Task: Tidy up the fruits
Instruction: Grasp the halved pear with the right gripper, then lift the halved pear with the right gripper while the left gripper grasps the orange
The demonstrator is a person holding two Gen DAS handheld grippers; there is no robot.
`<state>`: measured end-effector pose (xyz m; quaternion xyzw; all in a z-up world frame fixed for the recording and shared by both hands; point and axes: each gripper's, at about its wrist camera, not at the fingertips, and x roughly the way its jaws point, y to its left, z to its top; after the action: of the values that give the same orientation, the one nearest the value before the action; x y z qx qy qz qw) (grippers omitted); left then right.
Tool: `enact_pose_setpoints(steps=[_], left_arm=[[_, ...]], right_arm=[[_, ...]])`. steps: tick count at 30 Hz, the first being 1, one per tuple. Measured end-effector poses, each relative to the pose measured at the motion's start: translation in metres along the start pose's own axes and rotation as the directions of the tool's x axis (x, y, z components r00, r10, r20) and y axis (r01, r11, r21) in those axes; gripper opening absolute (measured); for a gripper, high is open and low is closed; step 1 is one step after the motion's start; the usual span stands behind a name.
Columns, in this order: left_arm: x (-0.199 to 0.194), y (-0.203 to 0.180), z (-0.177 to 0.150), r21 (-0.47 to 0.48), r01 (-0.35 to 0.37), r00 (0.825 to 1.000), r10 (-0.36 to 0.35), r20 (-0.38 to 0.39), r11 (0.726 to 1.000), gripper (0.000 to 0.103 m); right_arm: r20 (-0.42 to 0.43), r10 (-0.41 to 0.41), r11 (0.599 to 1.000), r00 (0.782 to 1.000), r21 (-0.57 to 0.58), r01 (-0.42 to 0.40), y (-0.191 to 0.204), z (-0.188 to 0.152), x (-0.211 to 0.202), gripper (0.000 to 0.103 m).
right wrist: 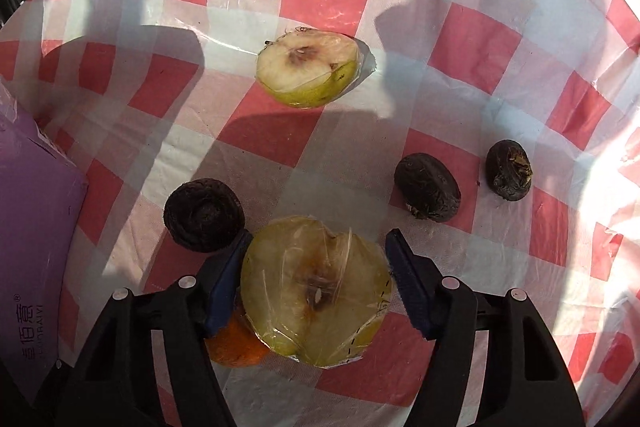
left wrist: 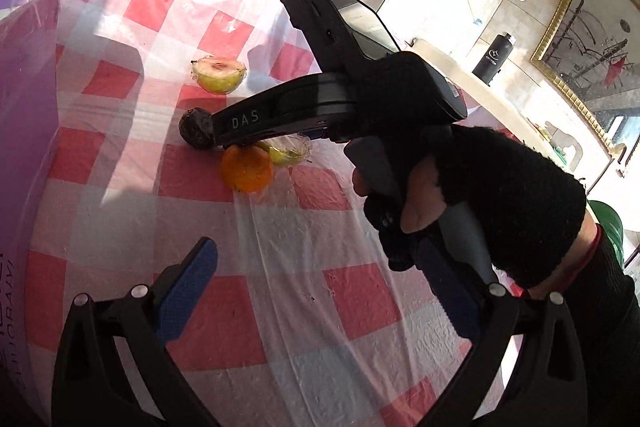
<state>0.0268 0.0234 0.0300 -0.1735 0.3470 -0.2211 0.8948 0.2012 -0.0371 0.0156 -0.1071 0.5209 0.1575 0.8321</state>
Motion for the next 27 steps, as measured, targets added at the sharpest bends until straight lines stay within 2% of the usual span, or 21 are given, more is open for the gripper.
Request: enact_pose_setpoints(steps=[3, 5, 7, 10, 15, 16, 18, 20, 24, 27], left_arm=[[0.0, 0.002, 0.0, -0.012, -0.002, 1.0, 0.002, 0.004, 1.0, 0.101], [0.0, 0.002, 0.0, -0.012, -0.008, 1.0, 0.008, 0.008, 1.0, 0.101], [0.0, 0.002, 0.0, -0.011, -0.012, 1.0, 0.012, 0.008, 1.0, 0.101], [0.001, 0.001, 0.0, -0.008, -0.02, 1.0, 0.02, 0.008, 1.0, 0.101], [0.001, 0.002, 0.0, -0.012, -0.048, 0.999, 0.048, 0.013, 0.999, 0.101], [0.002, 0.002, 0.0, -0.014, -0.057, 0.998, 0.057, 0.012, 0.998, 0.101], [0.003, 0.0, 0.0, -0.006, -0.083, 0.996, 0.083, 0.008, 0.997, 0.101], [0.007, 0.0, 0.001, -0.009, -0.108, 0.994, 0.108, -0.001, 0.994, 0.101], [0.019, -0.002, 0.009, 0.005, -0.187, 0.982, 0.187, -0.008, 0.982, 0.101], [0.041, -0.004, 0.02, 0.038, -0.256, 0.965, 0.258, -0.049, 0.966, 0.097]], right_arm=[[0.045, 0.031, 0.998, 0.998, 0.057, -0.033, -0.01, -0.012, -0.007, 0.059], [0.117, 0.057, 0.99, 0.991, 0.124, -0.072, -0.025, -0.031, -0.022, 0.059], [0.21, 0.08, 0.97, 0.974, 0.21, -0.125, -0.046, -0.061, -0.043, 0.059], [0.319, 0.024, 0.937, 0.948, 0.324, -0.133, -0.073, -0.117, -0.067, 0.059], [0.452, 0.006, 0.839, 0.892, 0.483, -0.251, -0.112, -0.178, -0.08, 0.059], [0.491, 0.011, 0.816, 0.871, 0.5, -0.291, -0.119, -0.183, -0.085, 0.059], [0.54, -0.003, 0.8, 0.841, 0.506, -0.322, -0.126, -0.188, -0.09, 0.059], [0.541, 0.004, 0.789, 0.841, 0.515, -0.336, -0.13, -0.183, -0.086, 0.059], [0.56, 0.017, 0.812, 0.828, 0.476, -0.338, -0.124, -0.182, -0.086, 0.06], [0.568, 0.014, 0.801, 0.823, 0.486, -0.349, -0.127, -0.185, -0.086, 0.06]])
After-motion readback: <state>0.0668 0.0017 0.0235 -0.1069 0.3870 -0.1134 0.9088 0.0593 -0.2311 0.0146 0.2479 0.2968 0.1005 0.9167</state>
